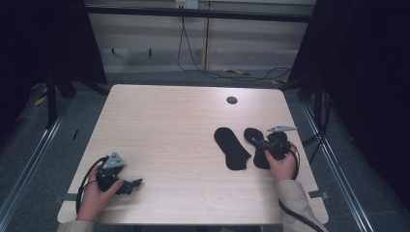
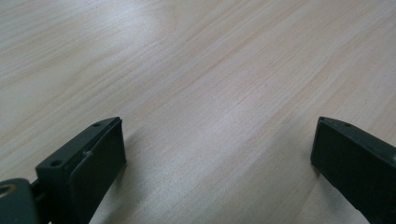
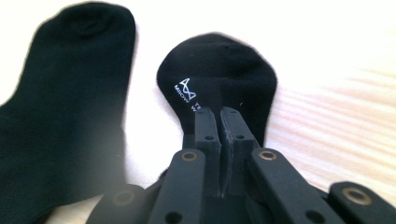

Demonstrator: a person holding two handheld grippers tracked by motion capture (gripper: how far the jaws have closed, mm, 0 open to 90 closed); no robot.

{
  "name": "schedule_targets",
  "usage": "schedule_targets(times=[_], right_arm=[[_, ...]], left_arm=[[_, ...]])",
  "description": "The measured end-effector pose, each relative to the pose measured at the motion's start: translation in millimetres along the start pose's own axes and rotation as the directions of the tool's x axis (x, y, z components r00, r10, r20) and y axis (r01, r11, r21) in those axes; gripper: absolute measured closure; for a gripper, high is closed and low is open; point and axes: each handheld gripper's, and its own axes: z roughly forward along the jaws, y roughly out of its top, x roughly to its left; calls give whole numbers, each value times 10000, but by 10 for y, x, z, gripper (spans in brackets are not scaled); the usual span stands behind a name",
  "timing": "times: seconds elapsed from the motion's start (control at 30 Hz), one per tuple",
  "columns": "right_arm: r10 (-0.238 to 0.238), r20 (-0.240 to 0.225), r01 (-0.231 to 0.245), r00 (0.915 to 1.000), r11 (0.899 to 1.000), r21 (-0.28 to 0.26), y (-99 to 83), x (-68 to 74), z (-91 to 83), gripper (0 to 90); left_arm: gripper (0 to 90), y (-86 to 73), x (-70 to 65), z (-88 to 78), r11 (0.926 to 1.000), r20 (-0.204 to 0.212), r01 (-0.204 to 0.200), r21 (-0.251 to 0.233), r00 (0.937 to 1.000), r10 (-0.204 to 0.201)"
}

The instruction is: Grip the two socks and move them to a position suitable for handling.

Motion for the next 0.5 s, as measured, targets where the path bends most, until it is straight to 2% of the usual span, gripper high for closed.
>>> schedule_targets(times=[0.2,0.37,0.5], right_arm=[[27,-356,-47,9994,9983,-582,74,30,-208,870],[-412,-526,365,9978,9955,-874,154,110,-375,871],[-822,-810,732,9933,9915,-1078,255,265,-522,871]], left_arm=[[27,0,0,1,10000,6,2,-4,10000,-2],[27,0,0,0,10000,6,-2,0,10000,2],[27,0,-1,1,10000,6,5,-5,10000,-5]])
